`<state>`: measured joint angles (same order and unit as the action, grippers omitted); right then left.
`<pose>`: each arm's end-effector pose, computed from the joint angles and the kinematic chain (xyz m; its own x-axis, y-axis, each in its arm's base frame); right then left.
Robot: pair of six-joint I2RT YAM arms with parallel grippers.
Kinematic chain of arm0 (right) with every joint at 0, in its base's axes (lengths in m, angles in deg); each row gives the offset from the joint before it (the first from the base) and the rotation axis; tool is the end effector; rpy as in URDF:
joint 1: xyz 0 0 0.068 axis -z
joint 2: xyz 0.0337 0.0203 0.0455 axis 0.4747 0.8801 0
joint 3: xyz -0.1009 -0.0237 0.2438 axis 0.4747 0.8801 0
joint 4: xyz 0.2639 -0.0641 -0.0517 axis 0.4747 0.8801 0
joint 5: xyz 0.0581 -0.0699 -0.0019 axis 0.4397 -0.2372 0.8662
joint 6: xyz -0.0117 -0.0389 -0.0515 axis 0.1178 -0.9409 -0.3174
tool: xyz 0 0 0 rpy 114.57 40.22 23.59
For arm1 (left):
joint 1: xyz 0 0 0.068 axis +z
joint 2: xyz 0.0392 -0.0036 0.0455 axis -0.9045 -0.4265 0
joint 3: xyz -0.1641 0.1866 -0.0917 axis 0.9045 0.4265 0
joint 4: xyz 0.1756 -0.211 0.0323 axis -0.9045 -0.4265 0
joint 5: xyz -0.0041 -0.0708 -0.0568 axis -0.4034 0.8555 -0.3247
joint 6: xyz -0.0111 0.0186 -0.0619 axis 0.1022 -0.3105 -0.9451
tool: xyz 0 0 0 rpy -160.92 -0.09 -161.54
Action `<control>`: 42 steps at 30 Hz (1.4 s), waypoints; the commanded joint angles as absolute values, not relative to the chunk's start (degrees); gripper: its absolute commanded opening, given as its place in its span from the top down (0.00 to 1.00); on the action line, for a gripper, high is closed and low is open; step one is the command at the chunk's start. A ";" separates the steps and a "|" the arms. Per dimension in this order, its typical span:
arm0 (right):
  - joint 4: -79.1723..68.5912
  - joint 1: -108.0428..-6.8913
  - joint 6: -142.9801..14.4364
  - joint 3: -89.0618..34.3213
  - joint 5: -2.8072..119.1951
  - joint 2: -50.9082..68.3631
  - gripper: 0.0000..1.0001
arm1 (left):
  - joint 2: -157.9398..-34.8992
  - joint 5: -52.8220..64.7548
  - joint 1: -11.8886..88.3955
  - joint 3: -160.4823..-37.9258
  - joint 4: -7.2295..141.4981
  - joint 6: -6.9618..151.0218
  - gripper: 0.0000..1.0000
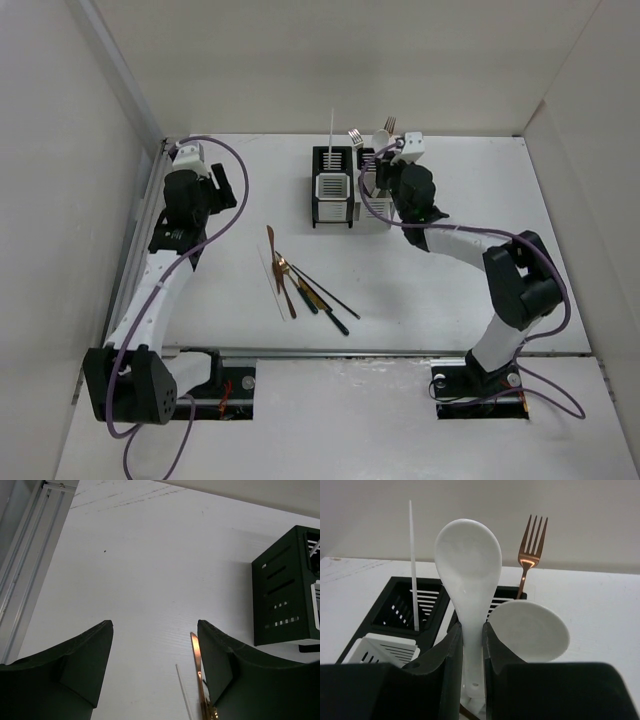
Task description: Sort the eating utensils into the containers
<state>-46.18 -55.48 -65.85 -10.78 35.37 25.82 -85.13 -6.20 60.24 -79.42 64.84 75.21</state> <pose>0.3803 0.1798 0.2511 -0.0010 0.0985 -0.9951 -0.2080 0.9734 0.0966 0.2980 -0.0200 0.3234 -0.2056 -0.1300 -0.9700 -0.0182 0.9915 -0.1291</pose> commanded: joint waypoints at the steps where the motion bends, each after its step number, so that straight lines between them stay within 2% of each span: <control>1: -54.58 -55.06 -62.74 -9.13 36.49 25.56 1.00 | -86.31 -3.71 60.97 -82.41 69.07 74.38 0.35; 14: -56.78 -55.06 -60.90 -7.37 31.31 32.14 1.00 | -86.84 -3.70 61.50 -82.41 69.69 74.38 0.35; 20: -54.75 -55.59 -58.17 -5.10 30.16 29.17 0.99 | -86.84 -3.70 61.50 -81.88 70.22 73.86 0.35; 21: -54.23 -56.28 -58.17 -5.09 29.64 28.64 0.90 | -86.23 -3.70 61.50 -81.88 70.22 73.85 0.35; 23: -54.23 -56.81 -58.17 -3.69 29.64 27.84 0.83 | -86.23 -3.70 61.50 -81.35 70.22 73.85 0.35; 24: -54.23 -56.82 -58.17 -3.68 29.64 27.15 0.71 | -85.62 -3.70 61.50 -81.35 70.22 73.85 0.35; 28: -53.70 -57.34 -58.17 -2.27 29.64 24.95 0.42 | -85.00 -3.17 61.50 -80.82 70.22 73.85 0.35; 37: -52.12 -59.27 -60.62 -0.52 29.64 16.07 0.35 | -82.46 -5.81 60.09 -79.77 66.36 74.38 0.36; 41: -42.74 -65.50 -68.87 -4.54 26.21 11.85 0.32 | -81.22 -6.60 60.09 -79.77 63.55 72.98 0.36; 42: -34.97 -66.82 -70.28 -5.86 26.21 10.98 0.31 | -80.44 -6.60 59.57 -79.16 63.01 72.97 0.36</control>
